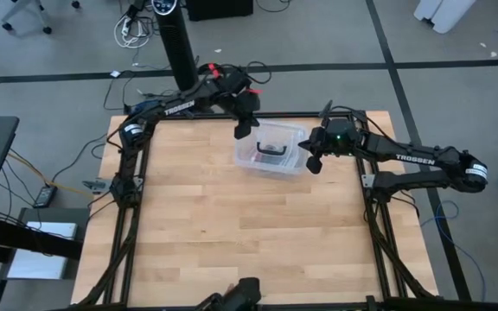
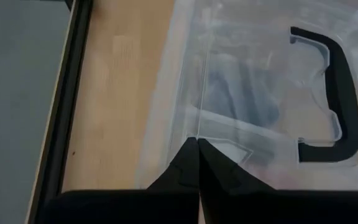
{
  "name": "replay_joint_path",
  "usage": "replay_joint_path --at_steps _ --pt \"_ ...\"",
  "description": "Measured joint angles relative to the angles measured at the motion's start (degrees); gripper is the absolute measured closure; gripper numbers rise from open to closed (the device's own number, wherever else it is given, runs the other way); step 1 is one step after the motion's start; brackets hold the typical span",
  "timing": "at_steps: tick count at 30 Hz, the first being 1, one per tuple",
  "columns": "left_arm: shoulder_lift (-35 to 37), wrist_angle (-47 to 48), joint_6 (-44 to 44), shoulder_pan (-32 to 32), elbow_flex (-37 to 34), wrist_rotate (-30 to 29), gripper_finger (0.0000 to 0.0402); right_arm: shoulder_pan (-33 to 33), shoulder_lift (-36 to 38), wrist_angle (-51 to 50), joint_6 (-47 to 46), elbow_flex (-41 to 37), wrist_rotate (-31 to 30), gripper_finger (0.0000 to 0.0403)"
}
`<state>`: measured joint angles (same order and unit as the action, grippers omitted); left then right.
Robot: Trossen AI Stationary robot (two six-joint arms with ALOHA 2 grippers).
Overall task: Roll bandage
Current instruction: Close the transparent bin, then adjust the transparent bin
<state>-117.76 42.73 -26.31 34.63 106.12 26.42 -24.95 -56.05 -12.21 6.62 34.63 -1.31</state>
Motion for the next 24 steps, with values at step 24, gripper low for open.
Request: replay_joint_path --at_steps 24 --pt "17.6 -5.9 -0.8 -2.5 -3.4 10.2 0.0401 1.0 7.5 6.5 6.6 -0.1 5.6 0.0403"
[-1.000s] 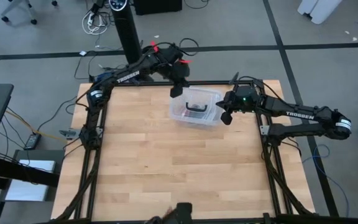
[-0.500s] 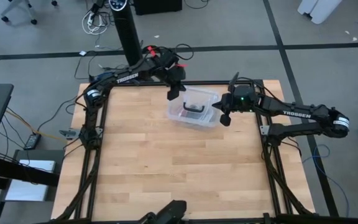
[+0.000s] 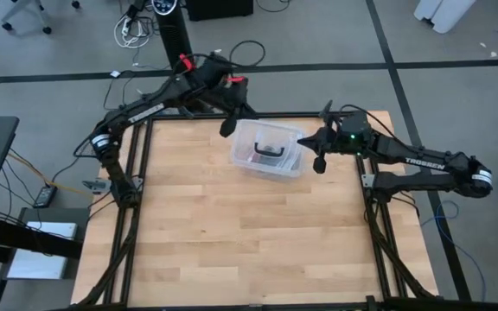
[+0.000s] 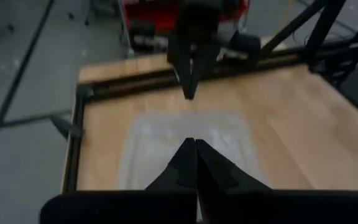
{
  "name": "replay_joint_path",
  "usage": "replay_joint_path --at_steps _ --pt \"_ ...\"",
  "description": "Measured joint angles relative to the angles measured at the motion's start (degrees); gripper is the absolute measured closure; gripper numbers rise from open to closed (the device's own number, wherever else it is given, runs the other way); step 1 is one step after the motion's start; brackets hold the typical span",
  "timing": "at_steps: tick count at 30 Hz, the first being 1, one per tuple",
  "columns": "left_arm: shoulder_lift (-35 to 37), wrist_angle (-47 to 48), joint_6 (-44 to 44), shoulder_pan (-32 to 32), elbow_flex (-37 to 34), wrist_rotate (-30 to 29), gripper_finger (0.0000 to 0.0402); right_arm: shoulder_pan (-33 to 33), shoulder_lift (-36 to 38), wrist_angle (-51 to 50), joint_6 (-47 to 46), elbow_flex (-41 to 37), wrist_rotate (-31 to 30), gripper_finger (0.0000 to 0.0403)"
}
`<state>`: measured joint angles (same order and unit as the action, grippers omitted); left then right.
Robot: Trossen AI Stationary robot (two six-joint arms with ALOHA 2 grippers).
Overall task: Roll bandage
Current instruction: Adjust the transparent bin
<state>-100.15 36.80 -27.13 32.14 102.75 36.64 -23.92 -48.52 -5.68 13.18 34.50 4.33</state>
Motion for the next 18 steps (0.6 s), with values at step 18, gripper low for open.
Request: replay_joint_path --at_steps 18 --pt "19.4 -58.7 18.6 -12.1 -45.0 -9.8 0.0401 12.8 19.0 -0.4 -5.5 -11.4 -7.3 0.0403"
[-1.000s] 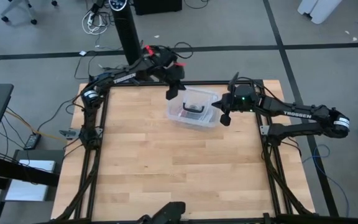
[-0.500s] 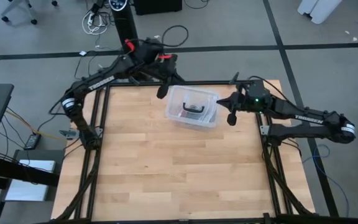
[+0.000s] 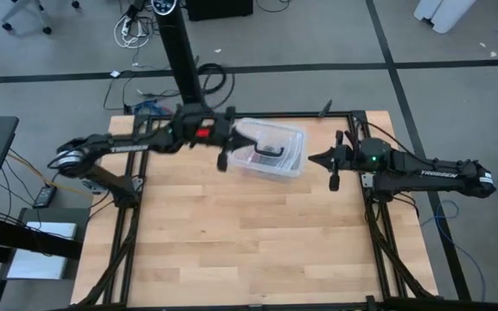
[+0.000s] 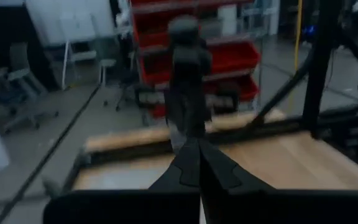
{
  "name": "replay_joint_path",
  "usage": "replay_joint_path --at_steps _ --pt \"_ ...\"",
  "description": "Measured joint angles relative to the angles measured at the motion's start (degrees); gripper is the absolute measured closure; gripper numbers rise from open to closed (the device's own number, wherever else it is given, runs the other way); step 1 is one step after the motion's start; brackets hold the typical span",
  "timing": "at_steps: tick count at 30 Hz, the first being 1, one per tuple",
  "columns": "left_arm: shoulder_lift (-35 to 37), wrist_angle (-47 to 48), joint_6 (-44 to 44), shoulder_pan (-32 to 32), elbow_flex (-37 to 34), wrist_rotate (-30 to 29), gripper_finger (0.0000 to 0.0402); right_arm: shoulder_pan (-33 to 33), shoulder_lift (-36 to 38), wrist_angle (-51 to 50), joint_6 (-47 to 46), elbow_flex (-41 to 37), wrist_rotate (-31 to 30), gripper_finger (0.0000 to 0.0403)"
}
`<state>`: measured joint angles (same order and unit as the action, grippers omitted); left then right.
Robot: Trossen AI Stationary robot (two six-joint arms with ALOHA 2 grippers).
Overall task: Roll bandage
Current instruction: Adjust the transparent bin
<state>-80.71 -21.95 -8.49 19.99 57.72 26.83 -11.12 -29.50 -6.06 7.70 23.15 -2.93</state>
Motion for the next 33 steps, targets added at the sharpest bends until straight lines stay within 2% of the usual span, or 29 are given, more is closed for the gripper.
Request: replay_joint_path --at_steps 3,7,14,16,22,28,33 --pt "5.9 0.0 0.0 -2.6 -7.7 -4.2 0.0401 1.3 2.7 -0.1 -2.7 -2.6 -2.3 0.0403" --pt "15.7 -0.1 1.5 -5.3 -18.1 -9.4 0.0401 2.2 4.1 -3.4 -6.9 -3.5 -8.6 0.0403" --pt "33.8 -0.2 6.3 -8.5 -34.1 -17.4 0.0401 2.7 1.2 -11.3 -14.7 -3.5 -17.9 0.0403" --pt "37.9 -0.6 7.4 -8.9 -37.1 -18.8 0.0401 2.7 -0.5 -11.8 -16.4 -3.6 -18.7 0.0403" --pt "44.1 -0.2 8.8 -8.9 -41.8 -19.9 0.0401 -0.5 -10.6 2.4 -12.9 -3.5 -17.9 0.0403" --pt "44.1 1.0 8.9 -8.9 -42.0 -19.9 0.0401 -7.4 -23.0 13.7 -10.8 -3.5 -9.0 0.0403" --pt "45.6 6.8 8.2 -8.9 -42.0 -20.0 0.0401 -8.2 -25.4 20.0 -7.2 -3.4 -5.6 0.0403"
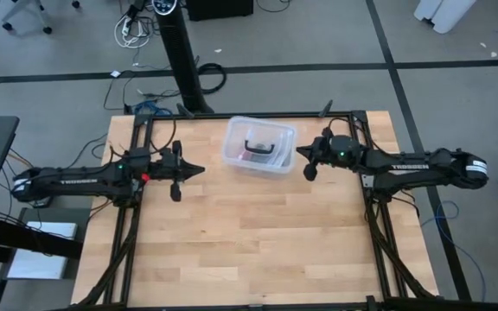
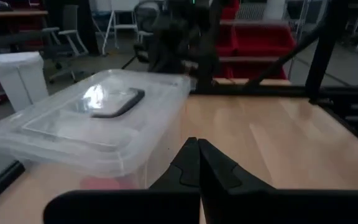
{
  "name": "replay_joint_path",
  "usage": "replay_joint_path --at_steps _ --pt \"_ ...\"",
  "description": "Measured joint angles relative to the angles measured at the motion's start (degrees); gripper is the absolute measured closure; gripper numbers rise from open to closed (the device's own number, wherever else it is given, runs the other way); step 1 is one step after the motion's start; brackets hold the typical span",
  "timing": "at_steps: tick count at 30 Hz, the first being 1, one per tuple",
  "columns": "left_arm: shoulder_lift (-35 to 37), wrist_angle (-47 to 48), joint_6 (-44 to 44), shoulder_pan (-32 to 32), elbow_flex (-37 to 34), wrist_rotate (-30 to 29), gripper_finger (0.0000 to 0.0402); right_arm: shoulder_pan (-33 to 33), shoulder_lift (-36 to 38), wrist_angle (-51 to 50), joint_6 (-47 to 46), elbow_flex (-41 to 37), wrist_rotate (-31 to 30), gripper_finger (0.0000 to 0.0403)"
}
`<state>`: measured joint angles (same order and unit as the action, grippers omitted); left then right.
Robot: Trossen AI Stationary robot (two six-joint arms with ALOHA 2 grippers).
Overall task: Roll bandage
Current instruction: Adjust the transparent bin, then return to Home Position
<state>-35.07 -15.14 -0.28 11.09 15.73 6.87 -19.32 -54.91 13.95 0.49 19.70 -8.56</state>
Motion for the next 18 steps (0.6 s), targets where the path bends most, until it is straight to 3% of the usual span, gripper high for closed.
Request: replay_joint_path --at_steps 8,13,18 --pt "8.9 7.3 -4.7 -0.8 0.0 1.3 0.0401 6.8 12.3 -5.2 2.5 0.0 4.3 0.0403" --pt "14.6 15.9 -3.8 -1.9 -0.2 -1.3 0.0401 14.4 19.9 -14.7 3.5 0.0 -2.2 0.0403" --pt "17.4 6.4 -2.5 -3.5 -8.9 -3.5 0.0401 20.7 26.5 -8.8 5.2 -6.6 -3.9 0.0403"
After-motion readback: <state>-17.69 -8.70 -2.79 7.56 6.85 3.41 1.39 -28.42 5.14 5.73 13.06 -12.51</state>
